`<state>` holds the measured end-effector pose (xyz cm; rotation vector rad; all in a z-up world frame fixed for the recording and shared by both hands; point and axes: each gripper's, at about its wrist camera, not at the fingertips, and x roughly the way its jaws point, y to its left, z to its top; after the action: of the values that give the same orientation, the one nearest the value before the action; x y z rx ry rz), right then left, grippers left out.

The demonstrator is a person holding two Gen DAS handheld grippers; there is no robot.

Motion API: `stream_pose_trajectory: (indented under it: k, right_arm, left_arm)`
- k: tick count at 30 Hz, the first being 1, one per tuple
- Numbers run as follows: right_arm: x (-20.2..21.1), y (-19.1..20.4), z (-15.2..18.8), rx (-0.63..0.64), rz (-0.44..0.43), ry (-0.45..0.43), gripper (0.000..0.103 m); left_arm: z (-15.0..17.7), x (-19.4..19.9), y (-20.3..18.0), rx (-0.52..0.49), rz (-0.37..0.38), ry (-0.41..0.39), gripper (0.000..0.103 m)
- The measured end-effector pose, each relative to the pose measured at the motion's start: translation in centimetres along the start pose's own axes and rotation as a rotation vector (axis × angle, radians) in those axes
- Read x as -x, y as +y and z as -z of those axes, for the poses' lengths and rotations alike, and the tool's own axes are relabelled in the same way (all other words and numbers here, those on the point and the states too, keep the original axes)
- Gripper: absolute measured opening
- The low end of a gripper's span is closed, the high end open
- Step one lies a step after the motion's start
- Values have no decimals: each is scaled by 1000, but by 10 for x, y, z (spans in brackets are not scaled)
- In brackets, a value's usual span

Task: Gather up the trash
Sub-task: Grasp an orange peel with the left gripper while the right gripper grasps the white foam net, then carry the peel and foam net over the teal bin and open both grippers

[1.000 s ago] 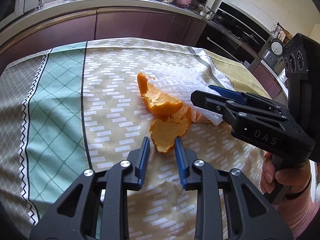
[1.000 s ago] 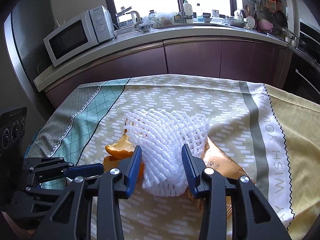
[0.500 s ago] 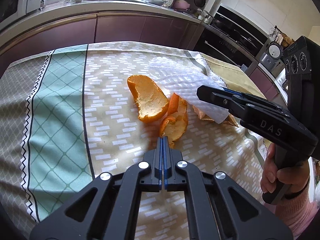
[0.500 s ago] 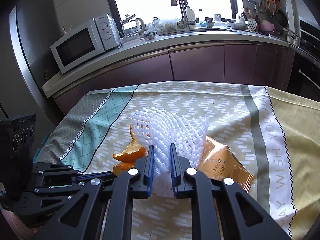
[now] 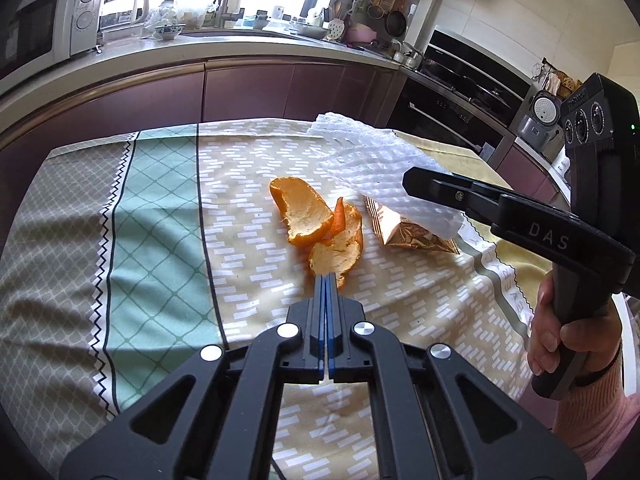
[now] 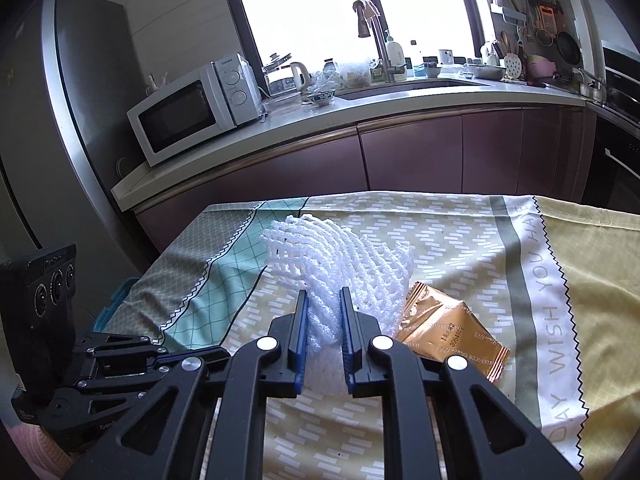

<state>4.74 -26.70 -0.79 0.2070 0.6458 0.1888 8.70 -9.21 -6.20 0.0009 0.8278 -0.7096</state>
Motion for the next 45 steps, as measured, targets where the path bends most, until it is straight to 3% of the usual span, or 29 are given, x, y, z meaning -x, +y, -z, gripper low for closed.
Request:
stream_pose_trajectory:
  k: [7, 10, 12, 14, 18, 22, 26, 29, 37, 45]
  right_arm:
    - [4, 7, 2, -7, -24, -7, 13]
    - [5, 9, 2, -5, -21, -8, 13]
    - [5, 7, 3, -15, -26, -10, 13]
    - [6, 5, 4, -25, -28, -14, 13]
    - [7, -1, 5, -39, -25, -11, 13]
    - [5, -8, 6, -50, -28, -8, 13]
    - [0, -11, 8, -58, -35, 1, 13]
    - [-3, -11, 7, -58, -42, 4, 13]
    - [-1, -3, 4, -44, -58, -4, 13]
    - [-3, 26, 1, 6, -111, 1, 13]
  left_arm:
    - [5, 22, 21, 49, 7, -20, 1]
    - [5, 19, 23, 50, 56, 1, 1]
    - [5, 10, 20, 55, 61, 25, 7]
    - [2, -5, 15, 49, 54, 52, 25]
    - [-6, -34, 11, 55, 52, 94, 26]
    - [-15, -60, 11, 72, 29, 134, 25]
    - [-18, -76, 8, 65, 31, 158, 6]
    - [-17, -76, 7, 67, 42, 149, 4]
    - [-4, -41, 6, 40, 44, 106, 4]
    - [14, 19, 25, 42, 18, 33, 4]
